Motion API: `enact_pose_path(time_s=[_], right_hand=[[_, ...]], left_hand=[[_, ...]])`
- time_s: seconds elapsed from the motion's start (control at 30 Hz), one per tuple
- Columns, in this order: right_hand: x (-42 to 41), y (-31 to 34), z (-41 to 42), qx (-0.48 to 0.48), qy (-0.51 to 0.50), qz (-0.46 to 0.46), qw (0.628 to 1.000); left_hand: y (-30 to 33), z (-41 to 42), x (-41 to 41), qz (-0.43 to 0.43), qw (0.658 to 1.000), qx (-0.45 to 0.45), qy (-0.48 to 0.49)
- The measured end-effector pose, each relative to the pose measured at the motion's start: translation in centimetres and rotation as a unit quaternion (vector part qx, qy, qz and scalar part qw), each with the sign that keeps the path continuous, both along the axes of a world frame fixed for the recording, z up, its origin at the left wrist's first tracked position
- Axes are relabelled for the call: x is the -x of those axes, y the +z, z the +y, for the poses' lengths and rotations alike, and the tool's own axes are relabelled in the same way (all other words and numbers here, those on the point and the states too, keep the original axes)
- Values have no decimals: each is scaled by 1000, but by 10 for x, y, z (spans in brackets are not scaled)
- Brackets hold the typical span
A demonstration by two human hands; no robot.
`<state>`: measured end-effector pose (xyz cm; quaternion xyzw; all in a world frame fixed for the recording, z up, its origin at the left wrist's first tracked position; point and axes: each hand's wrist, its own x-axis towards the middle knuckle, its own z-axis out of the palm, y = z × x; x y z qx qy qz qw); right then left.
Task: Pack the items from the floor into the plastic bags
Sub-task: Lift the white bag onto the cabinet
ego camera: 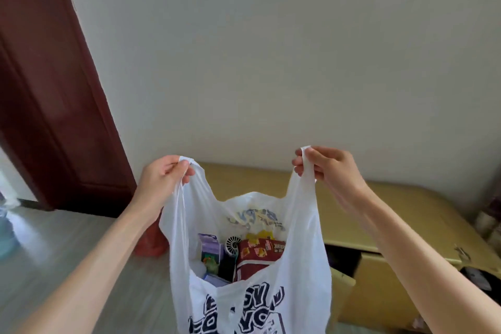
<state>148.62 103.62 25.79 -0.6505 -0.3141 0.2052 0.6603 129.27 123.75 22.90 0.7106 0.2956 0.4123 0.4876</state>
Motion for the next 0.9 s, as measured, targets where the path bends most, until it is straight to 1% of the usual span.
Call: enact_pose_path(time_s=[0.1,0.23,0.3,0.43,0.57,0.7,0.8,0.9], right_hand=[[-30,19,36,-13,22,-4,1000],[-66,37,84,-7,47,3,999],[-84,46,108,-8,43,0,999],[-125,64,158,-11,-3,-14,1000],[-169,69,202,-8,-46,-14,999],[-220,68,246,-5,-91,13,996],[-255,62,274,-5,-126,56,990],[-286,53,300,7,-150,69,986]], left_hand=[[19,34,-31,-20,1000,4,6],[43,82,-81,12,1000,-4,-17],[53,105,-108,19,1000,-1,-23],[68,152,-160,8,999,-14,-29],[70,208,-205,28,997,-43,-63],[67,259,-257,35,996,-31,-76],[63,287,-300,47,995,-33,-86],[55,311,-336,64,993,-29,-92]])
